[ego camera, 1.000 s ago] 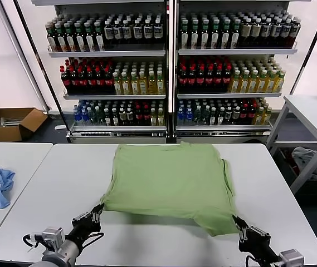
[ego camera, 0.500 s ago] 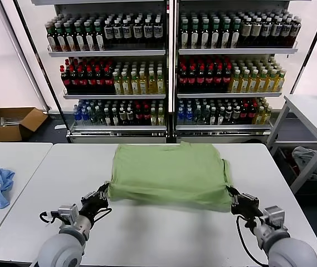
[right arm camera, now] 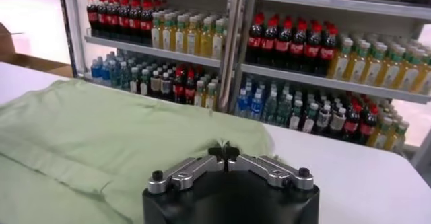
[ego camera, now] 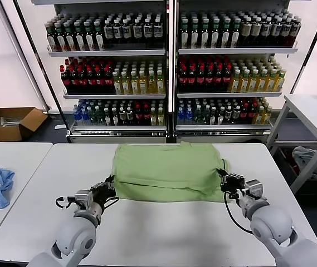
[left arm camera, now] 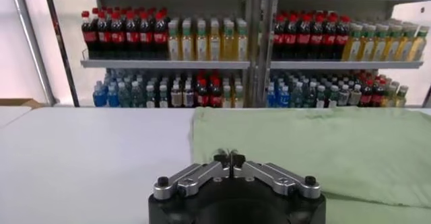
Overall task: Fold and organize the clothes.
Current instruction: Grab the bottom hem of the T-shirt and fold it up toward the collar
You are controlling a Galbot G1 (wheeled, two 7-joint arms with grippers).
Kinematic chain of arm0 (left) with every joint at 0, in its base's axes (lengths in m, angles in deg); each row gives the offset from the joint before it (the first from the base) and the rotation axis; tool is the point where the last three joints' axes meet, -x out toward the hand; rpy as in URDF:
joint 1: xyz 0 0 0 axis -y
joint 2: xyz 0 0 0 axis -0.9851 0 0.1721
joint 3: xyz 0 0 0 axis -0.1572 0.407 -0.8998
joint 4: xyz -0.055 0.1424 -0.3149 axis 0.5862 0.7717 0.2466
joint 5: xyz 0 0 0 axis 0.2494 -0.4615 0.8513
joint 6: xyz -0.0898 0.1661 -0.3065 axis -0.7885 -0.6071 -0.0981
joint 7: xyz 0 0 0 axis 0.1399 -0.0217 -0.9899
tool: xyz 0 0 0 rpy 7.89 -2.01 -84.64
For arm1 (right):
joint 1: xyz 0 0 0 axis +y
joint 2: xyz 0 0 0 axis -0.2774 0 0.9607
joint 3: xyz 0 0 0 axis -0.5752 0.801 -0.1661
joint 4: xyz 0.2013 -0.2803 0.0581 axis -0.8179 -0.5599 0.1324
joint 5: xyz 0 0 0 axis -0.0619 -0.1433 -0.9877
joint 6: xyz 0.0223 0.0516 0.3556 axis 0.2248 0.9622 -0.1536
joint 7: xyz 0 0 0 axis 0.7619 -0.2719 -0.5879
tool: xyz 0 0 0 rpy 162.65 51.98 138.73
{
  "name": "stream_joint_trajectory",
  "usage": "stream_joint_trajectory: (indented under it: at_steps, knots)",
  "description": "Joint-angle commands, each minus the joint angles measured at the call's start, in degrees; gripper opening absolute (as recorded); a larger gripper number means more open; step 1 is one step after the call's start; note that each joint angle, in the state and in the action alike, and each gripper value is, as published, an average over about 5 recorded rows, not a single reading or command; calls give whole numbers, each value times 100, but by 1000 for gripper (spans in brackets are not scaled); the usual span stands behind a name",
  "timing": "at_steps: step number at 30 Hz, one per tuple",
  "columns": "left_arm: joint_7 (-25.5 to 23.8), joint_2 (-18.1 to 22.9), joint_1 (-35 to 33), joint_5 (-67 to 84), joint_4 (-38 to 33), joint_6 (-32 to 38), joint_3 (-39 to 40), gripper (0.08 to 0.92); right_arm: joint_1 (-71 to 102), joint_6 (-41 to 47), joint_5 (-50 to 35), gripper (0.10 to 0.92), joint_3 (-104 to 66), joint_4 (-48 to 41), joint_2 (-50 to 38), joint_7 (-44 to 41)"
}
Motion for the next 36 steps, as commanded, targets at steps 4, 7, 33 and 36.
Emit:
stream_joint_trajectory:
  at_steps: [4,7,33,36]
  knots:
    - [151,161,300,-123,322,-177,139,84,-538,-38,176,106,437,-642,139,-86]
    - [264,196,351,-177,409,-286,152,84,-467,-24,199,106,417,-650,166,-46]
    - [92,-138,-62,-266,-415,-440,55,611,-29,-133,15,484,-209,321,233,742]
    - [-26,-260,-354,-225,-701,-369,-62,698,656,-58,-93,570,-482,930,51,680]
